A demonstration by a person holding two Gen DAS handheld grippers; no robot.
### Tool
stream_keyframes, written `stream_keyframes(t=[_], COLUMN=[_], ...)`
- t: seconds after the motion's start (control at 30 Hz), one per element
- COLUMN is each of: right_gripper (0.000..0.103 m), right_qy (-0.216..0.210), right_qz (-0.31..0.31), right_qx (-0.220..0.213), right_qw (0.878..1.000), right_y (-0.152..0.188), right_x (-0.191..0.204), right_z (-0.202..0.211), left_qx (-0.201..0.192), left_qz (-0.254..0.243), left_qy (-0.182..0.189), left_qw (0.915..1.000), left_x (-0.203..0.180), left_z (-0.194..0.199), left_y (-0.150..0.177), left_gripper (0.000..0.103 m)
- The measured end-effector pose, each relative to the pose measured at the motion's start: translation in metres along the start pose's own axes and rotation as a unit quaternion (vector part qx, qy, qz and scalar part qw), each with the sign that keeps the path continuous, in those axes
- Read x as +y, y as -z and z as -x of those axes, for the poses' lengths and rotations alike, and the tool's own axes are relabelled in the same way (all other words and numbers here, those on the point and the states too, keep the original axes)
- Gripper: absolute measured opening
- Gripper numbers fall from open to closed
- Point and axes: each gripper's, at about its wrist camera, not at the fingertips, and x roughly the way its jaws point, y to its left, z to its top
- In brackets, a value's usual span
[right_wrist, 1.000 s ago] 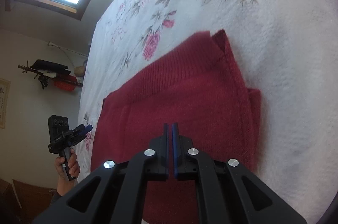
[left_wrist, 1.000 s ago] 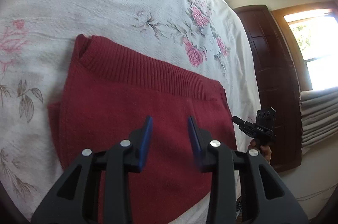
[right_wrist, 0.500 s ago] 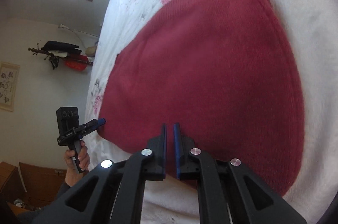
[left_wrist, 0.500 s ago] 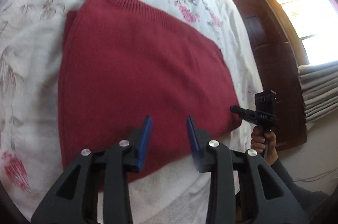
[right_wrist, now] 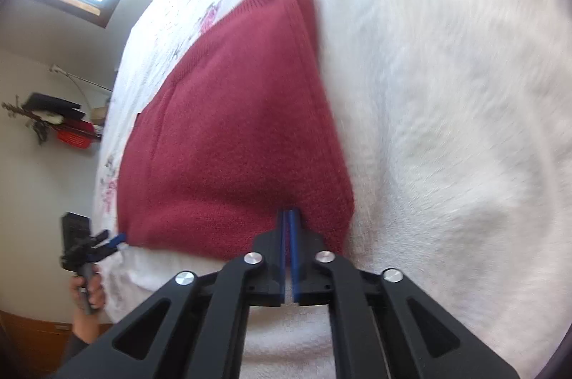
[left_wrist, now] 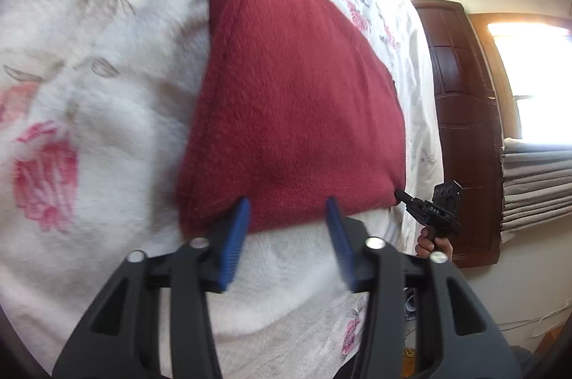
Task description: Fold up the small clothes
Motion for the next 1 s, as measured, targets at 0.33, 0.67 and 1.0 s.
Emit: stream_keyframes(t=[0.33,0.67,1.0], right_gripper=[0.075,0.074,0.068], right_qy=[0.202,0.282,0.298], right_qz=[0.477,0.629,0.63], right_qx=[-0.033,-0.081,-0.118], right_qw=[0.855,0.72,0.708], right_y=[0.146,0.206,0.193], right_x=[0.267,0.331,0.345], right_z=[-0.065,-0.173,-0.211], left_qx=[0.033,0.071,0.072], left_qz=[0.087,0.084,0.073], left_qy=[0.007,0.023,0.069], left_qw=[0.9956,0.9937,0.9923], left_x=[0.031,0.036,0.029], left_z=[0.014,-0.043,-0.078], left_y=[-0.079,-0.14,-0.173], left_gripper=[0.091,0.091,0.091])
